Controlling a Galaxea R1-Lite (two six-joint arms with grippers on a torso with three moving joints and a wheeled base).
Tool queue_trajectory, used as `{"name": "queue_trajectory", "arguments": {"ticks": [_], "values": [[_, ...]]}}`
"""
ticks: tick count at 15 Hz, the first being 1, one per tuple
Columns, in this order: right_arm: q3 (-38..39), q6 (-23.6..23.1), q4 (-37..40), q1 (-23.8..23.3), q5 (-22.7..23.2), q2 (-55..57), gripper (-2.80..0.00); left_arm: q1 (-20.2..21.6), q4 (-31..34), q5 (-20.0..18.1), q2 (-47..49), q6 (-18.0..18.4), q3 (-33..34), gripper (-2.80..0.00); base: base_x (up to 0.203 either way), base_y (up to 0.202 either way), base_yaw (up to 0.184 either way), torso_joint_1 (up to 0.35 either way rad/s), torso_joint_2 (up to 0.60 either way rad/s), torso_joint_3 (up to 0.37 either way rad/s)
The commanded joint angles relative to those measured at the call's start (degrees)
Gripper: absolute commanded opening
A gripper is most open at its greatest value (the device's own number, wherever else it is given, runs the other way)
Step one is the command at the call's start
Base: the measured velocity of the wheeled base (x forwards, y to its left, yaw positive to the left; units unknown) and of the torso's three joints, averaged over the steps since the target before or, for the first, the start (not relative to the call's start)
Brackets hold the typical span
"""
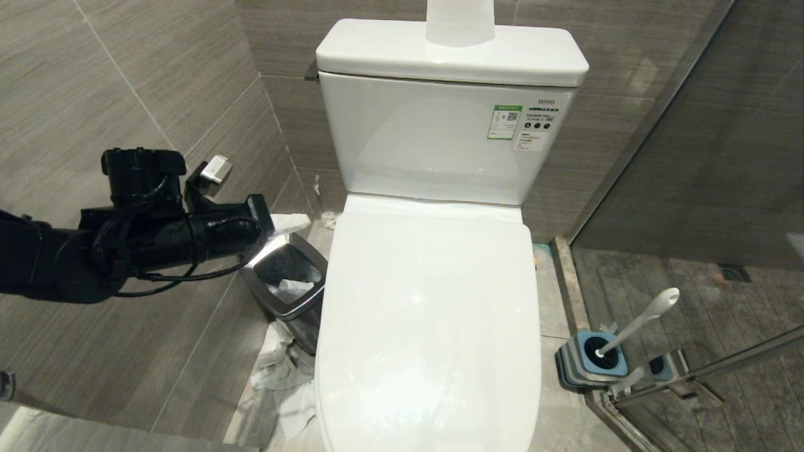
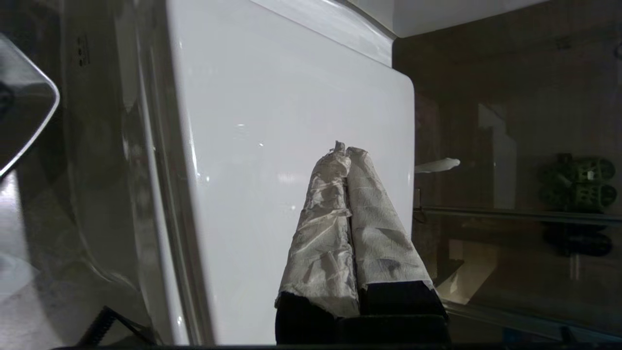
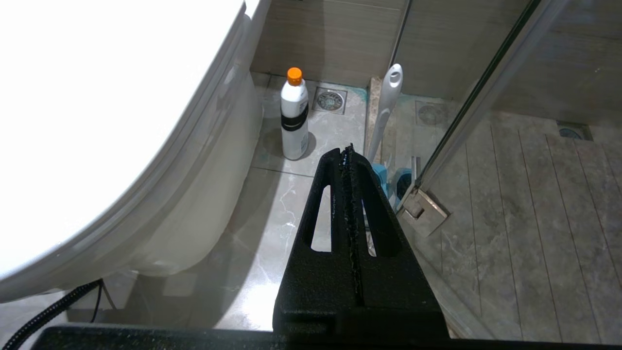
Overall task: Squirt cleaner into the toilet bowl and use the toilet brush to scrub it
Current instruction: Use the left hand to lift the toilet lid slightly
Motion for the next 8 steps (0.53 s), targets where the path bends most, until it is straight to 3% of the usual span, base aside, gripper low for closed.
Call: {"name": "queue_trajectory", "arguments": {"ticks": [1, 2, 4, 8], "values": [[1.5, 0.0, -0.1, 0.0, 0.0, 0.0, -2.80, 1.2, -0.3, -0.3, 0.1, 0.0, -0.1, -2.80, 0.000, 0.000, 0.000, 0.000, 0.00, 0.000], [1.4, 0.0, -0.1, 0.0, 0.0, 0.0, -2.80, 1.6, -0.4, -0.7, -0.2, 0.0, 0.0, -2.80, 0.000, 0.000, 0.000, 0.000, 0.00, 0.000], [1.4, 0.0, -0.1, 0.0, 0.0, 0.0, -2.80, 3.4, -0.4, -6.6, -1.1, -0.2, 1.3, -2.80, 0.000, 0.000, 0.000, 0.000, 0.00, 0.000], [1.5, 0.0, -0.1, 0.0, 0.0, 0.0, -2.80, 9.2, -0.8, -27.1, -3.2, 1.8, 9.3, -2.80, 0.000, 0.000, 0.000, 0.000, 0.00, 0.000]]}}
